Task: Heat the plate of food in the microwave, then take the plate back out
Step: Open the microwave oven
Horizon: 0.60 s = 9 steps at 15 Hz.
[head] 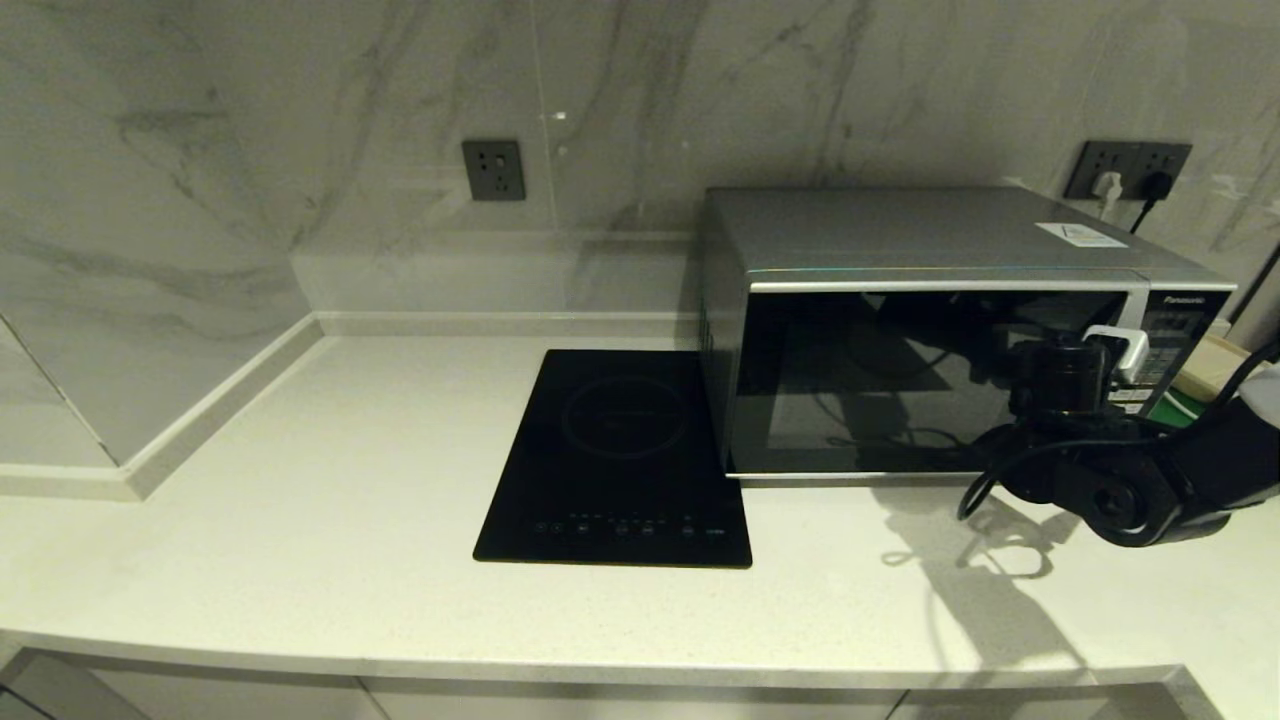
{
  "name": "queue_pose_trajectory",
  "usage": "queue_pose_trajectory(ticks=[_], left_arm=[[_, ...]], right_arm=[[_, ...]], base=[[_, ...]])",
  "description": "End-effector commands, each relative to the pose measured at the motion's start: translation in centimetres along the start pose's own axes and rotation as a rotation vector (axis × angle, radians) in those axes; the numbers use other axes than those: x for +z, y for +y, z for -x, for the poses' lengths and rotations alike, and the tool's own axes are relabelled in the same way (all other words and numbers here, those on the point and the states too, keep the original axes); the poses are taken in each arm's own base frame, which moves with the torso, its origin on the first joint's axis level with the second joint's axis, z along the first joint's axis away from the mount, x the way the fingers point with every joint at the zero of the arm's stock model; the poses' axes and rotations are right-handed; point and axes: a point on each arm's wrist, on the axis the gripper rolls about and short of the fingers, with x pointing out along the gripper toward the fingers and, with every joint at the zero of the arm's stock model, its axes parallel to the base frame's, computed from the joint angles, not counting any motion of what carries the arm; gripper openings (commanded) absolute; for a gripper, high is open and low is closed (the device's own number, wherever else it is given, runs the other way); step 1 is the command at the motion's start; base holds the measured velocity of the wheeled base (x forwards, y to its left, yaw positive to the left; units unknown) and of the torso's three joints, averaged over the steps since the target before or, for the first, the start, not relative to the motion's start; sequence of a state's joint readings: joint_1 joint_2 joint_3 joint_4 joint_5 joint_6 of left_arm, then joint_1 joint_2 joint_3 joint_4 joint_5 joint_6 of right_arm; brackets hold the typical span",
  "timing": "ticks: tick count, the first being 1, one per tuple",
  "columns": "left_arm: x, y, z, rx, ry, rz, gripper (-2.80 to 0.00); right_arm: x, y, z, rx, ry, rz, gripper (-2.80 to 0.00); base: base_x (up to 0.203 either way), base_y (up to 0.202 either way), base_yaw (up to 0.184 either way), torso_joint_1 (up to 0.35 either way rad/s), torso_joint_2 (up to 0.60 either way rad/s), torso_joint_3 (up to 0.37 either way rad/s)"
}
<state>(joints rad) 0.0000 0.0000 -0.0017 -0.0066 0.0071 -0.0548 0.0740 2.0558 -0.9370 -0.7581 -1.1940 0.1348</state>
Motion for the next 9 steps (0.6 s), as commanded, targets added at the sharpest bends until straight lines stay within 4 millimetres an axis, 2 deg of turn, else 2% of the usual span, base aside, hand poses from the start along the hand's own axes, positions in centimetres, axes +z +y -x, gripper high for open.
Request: queue_pose_trajectory(ticks=[1, 4, 7, 9], left_arm=[[0.0, 0.0, 0.0, 0.001, 0.0, 0.0, -2.8], [0.0, 0.0, 0.0, 0.001, -0.001, 0.0, -2.8], [0.0, 0.0, 0.0, 0.001, -0.001, 0.0, -2.8], [0.0, 0.0, 0.0, 0.001, -0.001, 0.0, -2.8]], right_arm=[[0.1, -1.3, 0.7, -0.002, 0.0, 0.001, 0.0], [0.8, -2.7, 2.9, 0.062, -0.01, -0.004, 0.0], [0.6, -3.8, 7.0, 0.246, -0.018, 0.035, 0.0], [0.6, -4.9, 10.9, 0.392, -0.042, 0.058, 0.0]], base=[[0.0, 0.0, 0.0, 0.0, 0.0, 0.0], [0.0, 0.0, 0.0, 0.0, 0.0, 0.0], [0.0, 0.0, 0.0, 0.0, 0.0, 0.0], [0.0, 0.0, 0.0, 0.0, 0.0, 0.0]])
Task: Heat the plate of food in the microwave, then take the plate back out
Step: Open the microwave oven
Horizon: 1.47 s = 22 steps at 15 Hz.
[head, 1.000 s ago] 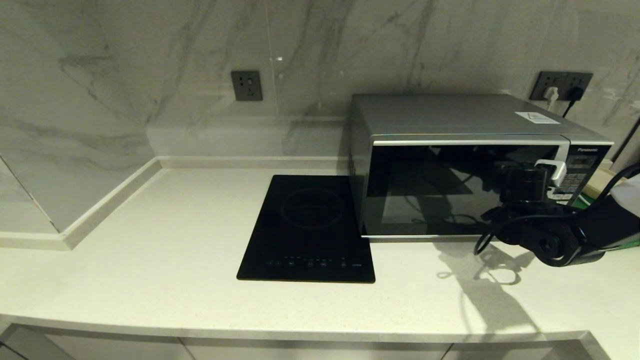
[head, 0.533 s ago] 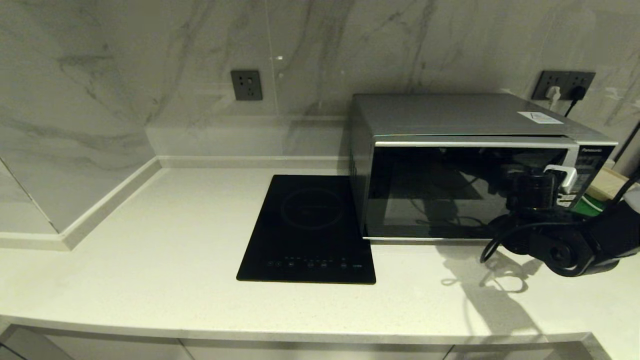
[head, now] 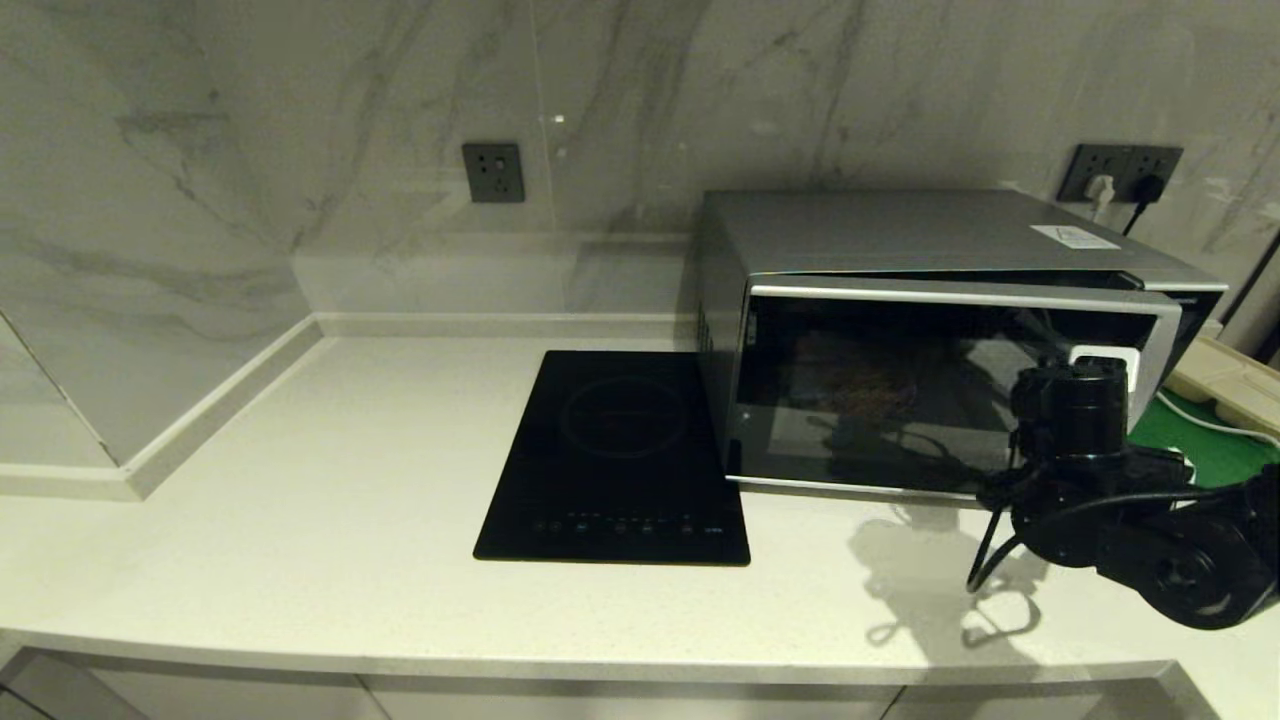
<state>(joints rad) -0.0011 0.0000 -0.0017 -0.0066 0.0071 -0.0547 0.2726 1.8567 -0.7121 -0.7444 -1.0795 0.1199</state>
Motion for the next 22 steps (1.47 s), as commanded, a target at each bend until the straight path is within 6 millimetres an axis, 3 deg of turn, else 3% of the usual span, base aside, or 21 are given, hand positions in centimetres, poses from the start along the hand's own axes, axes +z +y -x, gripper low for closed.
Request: queue_pose_trajectory(ticks=[1, 3, 4, 8, 13, 19, 22], left_arm=[[0.0, 0.0, 0.0, 0.002, -0.001, 0.001, -2.8], [0.0, 0.0, 0.0, 0.002, 0.0, 0.001, -2.8], [0.0, 0.0, 0.0, 0.002, -0.001, 0.001, -2.8], [0.0, 0.0, 0.0, 0.002, -0.001, 0.001, -2.8], [0.0, 0.0, 0.0, 0.002, -0.001, 0.001, -2.8], [0.0, 0.0, 0.0, 0.002, -0.001, 0.001, -2.8], [0.0, 0.0, 0.0, 0.002, 0.0, 0.001, -2.8]], right_arm=[[1.2, -1.1, 5.7, 0.173, -0.057, -0.01, 0.0], [1.6, -3.2, 9.2, 0.286, -0.077, 0.015, 0.0], [1.7, -4.5, 10.1, 0.317, -0.081, 0.019, -2.8], [3.6, -9.8, 11.8, 0.395, -0.059, 0.06, -2.8], [12.1, -13.2, 10.8, 0.42, 0.053, -0.077, -2.8], [20.6, -12.4, 7.5, 0.608, 0.404, -0.406, -2.8], [20.3, -8.8, 3.7, 0.645, 0.644, -0.492, -2.8]], base=[[0.0, 0.0, 0.0, 0.0, 0.0, 0.0], [0.0, 0.0, 0.0, 0.0, 0.0, 0.0], [0.0, 0.0, 0.0, 0.0, 0.0, 0.0], [0.0, 0.0, 0.0, 0.0, 0.0, 0.0], [0.0, 0.0, 0.0, 0.0, 0.0, 0.0], [0.0, 0.0, 0.0, 0.0, 0.0, 0.0], [0.0, 0.0, 0.0, 0.0, 0.0, 0.0]])
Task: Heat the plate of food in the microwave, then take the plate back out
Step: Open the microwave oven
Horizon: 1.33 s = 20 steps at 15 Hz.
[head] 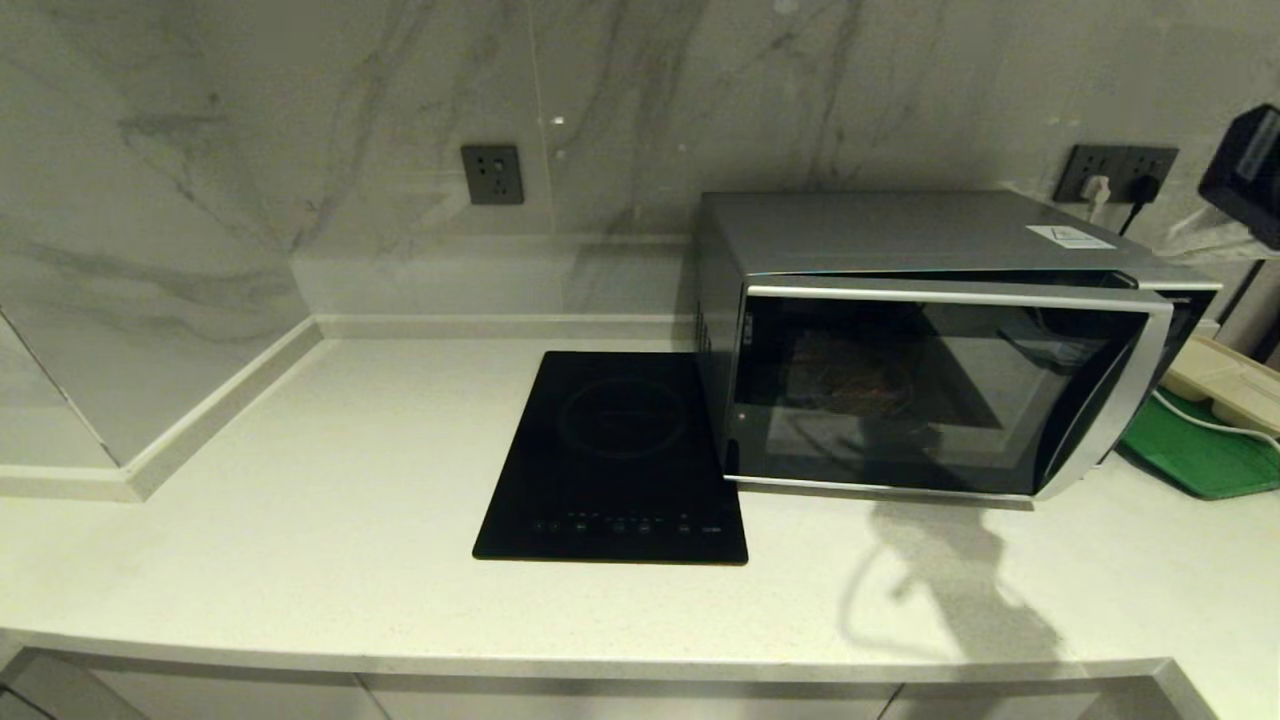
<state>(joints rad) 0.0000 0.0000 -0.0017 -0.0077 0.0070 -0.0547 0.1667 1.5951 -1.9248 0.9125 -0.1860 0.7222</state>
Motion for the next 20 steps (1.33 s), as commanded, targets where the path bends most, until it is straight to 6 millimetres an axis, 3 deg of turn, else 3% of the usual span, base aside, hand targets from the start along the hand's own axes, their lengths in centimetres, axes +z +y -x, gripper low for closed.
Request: queue_pose_trajectory(ticks=[1, 7, 13, 20], left_arm=[[0.0, 0.0, 0.0, 0.001, 0.0, 0.001, -2.8], [0.0, 0.0, 0.0, 0.001, 0.0, 0.001, -2.8], [0.0, 0.0, 0.0, 0.001, 0.0, 0.001, -2.8], [0.0, 0.0, 0.0, 0.001, 0.0, 0.001, -2.8]], right_arm=[[-0.1, 0.3, -6.6, -0.046, 0.18, -0.083, -2.8], [1.9, 0.7, -7.6, 0.087, 0.074, -0.129, -2.8], [4.0, -1.5, -9.7, 0.028, -0.021, -0.174, -2.8], [4.6, -2.8, -12.7, 0.012, -0.011, -0.147, -2.8]], base=[[0.0, 0.0, 0.0, 0.0, 0.0, 0.0], [0.0, 0.0, 0.0, 0.0, 0.0, 0.0], [0.0, 0.0, 0.0, 0.0, 0.0, 0.0], [0.0, 0.0, 0.0, 0.0, 0.0, 0.0]])
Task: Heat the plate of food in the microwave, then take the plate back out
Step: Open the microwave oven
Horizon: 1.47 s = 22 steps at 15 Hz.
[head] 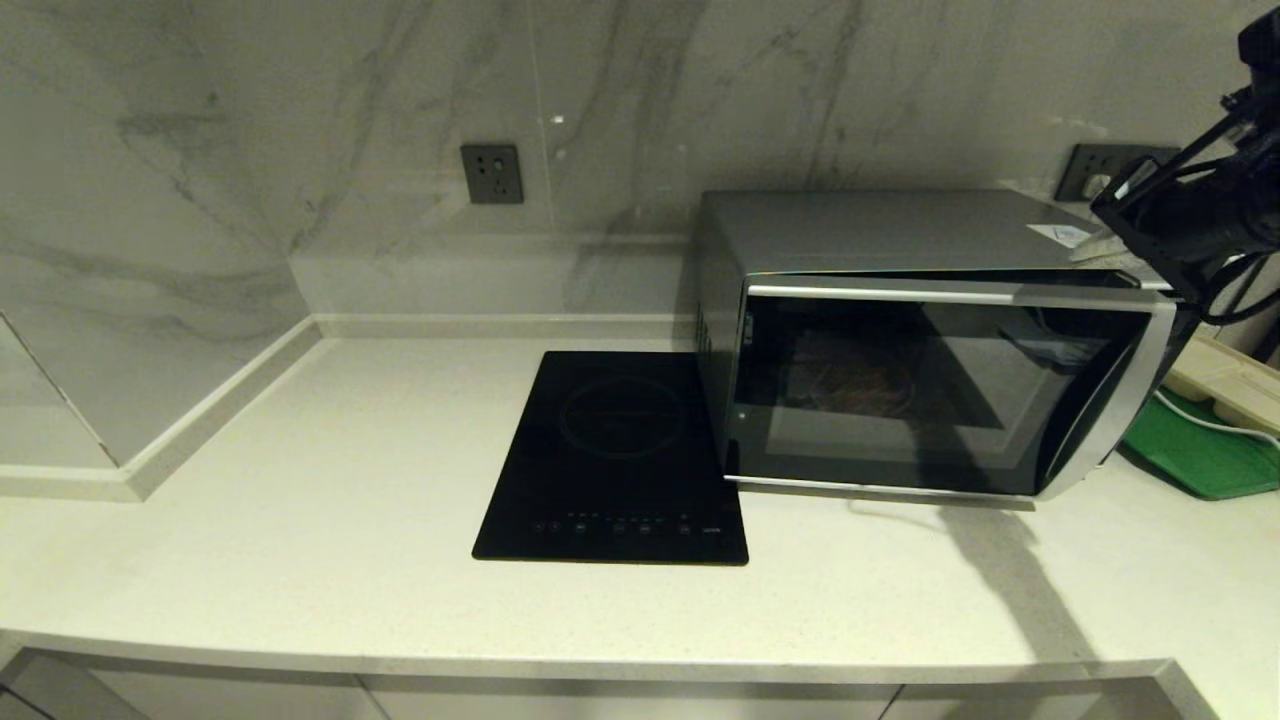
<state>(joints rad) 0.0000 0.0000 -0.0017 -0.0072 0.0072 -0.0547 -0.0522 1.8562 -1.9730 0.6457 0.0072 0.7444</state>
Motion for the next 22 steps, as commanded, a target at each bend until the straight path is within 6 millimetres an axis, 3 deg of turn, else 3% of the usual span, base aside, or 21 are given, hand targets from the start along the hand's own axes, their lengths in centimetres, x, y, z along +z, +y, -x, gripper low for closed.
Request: queue_pose_trajectory(ticks=[1, 7, 10, 16, 22], left_arm=[[0.0, 0.0, 0.0, 0.0, 0.0, 0.001, -2.8], [0.0, 0.0, 0.0, 0.0, 0.001, 0.001, -2.8], [0.0, 0.0, 0.0, 0.0, 0.0, 0.001, -2.8], [0.0, 0.0, 0.0, 0.0, 0.0, 0.001, -2.8], [0.0, 0.0, 0.0, 0.0, 0.0, 0.001, -2.8]], right_arm=[[0.0, -0.6, -1.9, -0.025, 0.012, 0.001, -2.8], [0.6, -2.0, -4.2, -0.052, 0.012, -0.005, -2.8], [0.9, -2.4, -3.9, -0.046, 0.022, -0.006, -2.8], [0.9, -2.1, -1.1, -0.035, 0.041, 0.032, -2.8], [-0.6, -3.1, 2.0, -0.116, 0.212, 0.09, -2.8]], base=[[0.0, 0.0, 0.0, 0.0, 0.0, 0.0], [0.0, 0.0, 0.0, 0.0, 0.0, 0.0], [0.0, 0.0, 0.0, 0.0, 0.0, 0.0], [0.0, 0.0, 0.0, 0.0, 0.0, 0.0], [0.0, 0.0, 0.0, 0.0, 0.0, 0.0]])
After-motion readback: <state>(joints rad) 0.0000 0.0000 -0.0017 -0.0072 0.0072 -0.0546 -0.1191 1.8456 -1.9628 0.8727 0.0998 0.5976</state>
